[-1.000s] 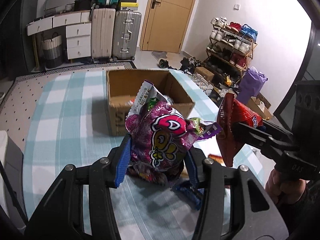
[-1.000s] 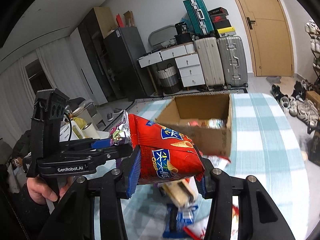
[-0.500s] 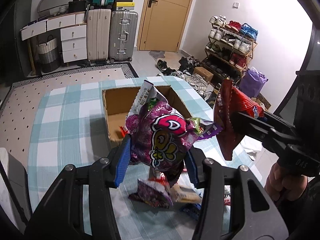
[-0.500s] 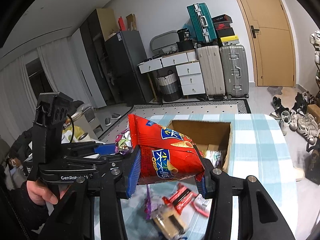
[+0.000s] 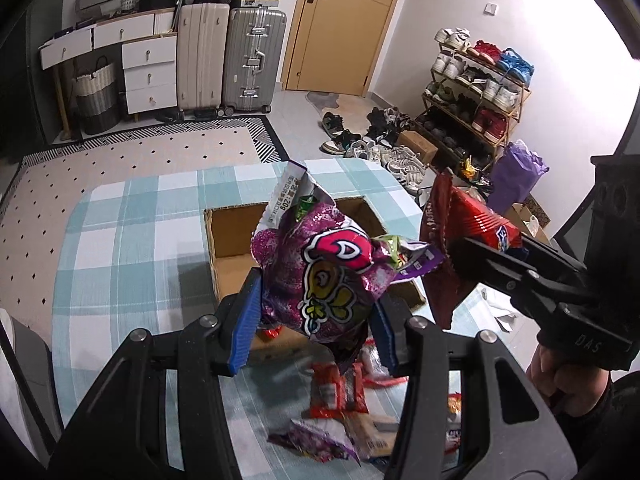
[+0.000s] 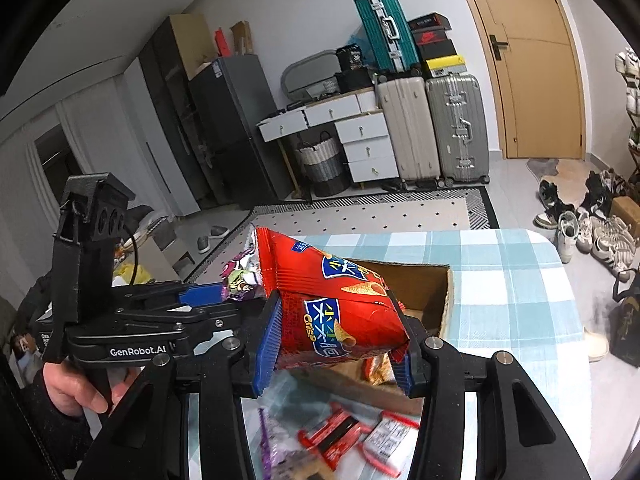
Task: Organize snacks
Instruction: 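Lift both held bags and carry them toward the cardboard box, then open both tools to drop the bags into the box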
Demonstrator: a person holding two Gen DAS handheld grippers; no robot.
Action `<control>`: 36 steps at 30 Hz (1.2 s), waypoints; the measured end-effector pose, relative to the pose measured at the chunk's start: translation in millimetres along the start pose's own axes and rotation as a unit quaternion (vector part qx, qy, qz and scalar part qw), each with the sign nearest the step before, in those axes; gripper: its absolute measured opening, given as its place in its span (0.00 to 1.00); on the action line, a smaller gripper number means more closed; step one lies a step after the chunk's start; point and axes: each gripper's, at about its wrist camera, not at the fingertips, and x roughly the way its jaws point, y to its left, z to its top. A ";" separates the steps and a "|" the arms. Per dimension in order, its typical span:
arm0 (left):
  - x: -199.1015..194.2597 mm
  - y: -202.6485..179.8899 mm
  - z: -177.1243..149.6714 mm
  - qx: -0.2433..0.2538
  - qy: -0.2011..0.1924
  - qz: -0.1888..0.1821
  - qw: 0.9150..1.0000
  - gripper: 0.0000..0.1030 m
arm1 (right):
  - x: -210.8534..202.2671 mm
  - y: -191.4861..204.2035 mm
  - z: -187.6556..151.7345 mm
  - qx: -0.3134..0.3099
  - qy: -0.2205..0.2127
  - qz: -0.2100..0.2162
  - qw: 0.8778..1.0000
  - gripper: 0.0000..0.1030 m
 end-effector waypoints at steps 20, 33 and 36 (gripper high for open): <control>106.5 36.8 18.6 -0.025 0.067 0.028 0.997 0.68 | 91.0 -48.2 -8.9 0.028 0.065 -0.016 0.997 0.50; 73.5 28.2 9.6 -0.005 0.027 0.048 0.998 0.85 | 54.5 -42.4 -5.9 0.009 0.024 -0.028 0.999 0.66; 64.6 22.4 7.4 -0.003 0.023 0.050 0.998 0.85 | 43.9 -36.6 -5.7 0.003 0.019 -0.030 0.999 0.66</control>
